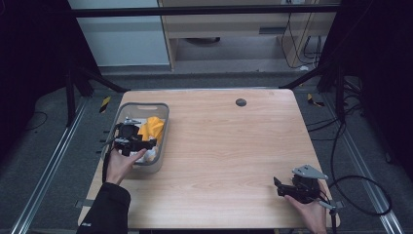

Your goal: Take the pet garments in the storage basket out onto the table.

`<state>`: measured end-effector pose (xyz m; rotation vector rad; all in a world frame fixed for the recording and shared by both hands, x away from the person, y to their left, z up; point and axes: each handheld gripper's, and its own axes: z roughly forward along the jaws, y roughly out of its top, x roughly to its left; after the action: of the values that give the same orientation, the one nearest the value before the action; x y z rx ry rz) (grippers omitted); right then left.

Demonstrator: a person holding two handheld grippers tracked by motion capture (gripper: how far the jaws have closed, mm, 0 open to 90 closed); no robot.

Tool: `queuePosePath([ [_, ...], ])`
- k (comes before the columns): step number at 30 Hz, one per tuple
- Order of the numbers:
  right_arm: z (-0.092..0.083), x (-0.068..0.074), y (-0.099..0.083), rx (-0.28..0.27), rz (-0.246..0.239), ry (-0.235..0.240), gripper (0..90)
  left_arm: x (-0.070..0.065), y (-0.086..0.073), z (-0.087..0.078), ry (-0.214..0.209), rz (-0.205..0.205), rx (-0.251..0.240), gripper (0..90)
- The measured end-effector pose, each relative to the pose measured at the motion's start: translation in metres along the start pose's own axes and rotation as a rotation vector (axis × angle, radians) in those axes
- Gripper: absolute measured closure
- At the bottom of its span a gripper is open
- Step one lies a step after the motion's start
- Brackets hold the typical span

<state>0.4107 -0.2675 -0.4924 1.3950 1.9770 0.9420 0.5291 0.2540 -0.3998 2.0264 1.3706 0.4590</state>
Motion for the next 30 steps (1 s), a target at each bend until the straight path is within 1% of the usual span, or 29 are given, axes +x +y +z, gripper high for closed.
queuePosePath([
  [1, 0.0, 0.0, 0.0, 0.002, 0.002, 0.001, 12.5, 0.0, 0.0, 0.002, 0.0, -0.002, 0.016, 38.0],
  [4, 0.0, 0.0, 0.0, 0.004, 0.002, 0.003, 12.7, 0.001, 0.0, 0.006, 0.014, 0.006, 0.039, 39.0],
  [5, 0.0, 0.0, 0.0, 0.004, 0.001, 0.003, 12.7, 0.001, 0.0, 0.007, 0.015, 0.003, 0.045, 39.5],
  [6, 0.0, 0.0, 0.0, 0.004, 0.001, 0.003, 12.7, 0.001, 0.0, 0.007, 0.015, 0.003, 0.045, 40.2],
  [12, 0.001, 0.001, 0.0, 0.011, -0.004, 0.003, 12.7, -0.001, -0.002, 0.014, 0.018, 0.011, 0.081, 43.0],
  [13, 0.001, 0.001, 0.0, 0.011, -0.005, 0.004, 12.7, -0.001, -0.002, 0.016, 0.016, 0.013, 0.095, 44.8],
  [14, 0.001, 0.001, 0.0, 0.011, -0.005, 0.004, 12.7, -0.001, -0.002, 0.016, 0.016, 0.013, 0.095, 45.7],
  [17, 0.001, 0.001, 0.0, 0.012, -0.014, 0.005, 12.9, -0.001, -0.004, 0.021, 0.023, 0.01, 0.123, 47.6],
  [20, 0.002, 0.001, -0.001, 0.013, -0.014, 0.006, 12.9, 0.0, -0.005, 0.023, 0.013, -0.002, 0.136, 50.5],
  [23, 0.002, 0.001, -0.001, 0.015, -0.017, 0.004, 12.9, 0.001, -0.006, 0.024, 0.019, -0.005, 0.149, 52.3],
  [24, 0.002, 0.001, -0.001, 0.019, -0.024, 0.004, 12.9, 0.001, -0.006, 0.025, 0.019, -0.005, 0.156, 54.3],
  [30, 0.003, 0.002, -0.001, 0.025, -0.022, 0.007, 13.1, 0.001, -0.007, 0.028, 0.028, -0.007, 0.175, 61.4],
])
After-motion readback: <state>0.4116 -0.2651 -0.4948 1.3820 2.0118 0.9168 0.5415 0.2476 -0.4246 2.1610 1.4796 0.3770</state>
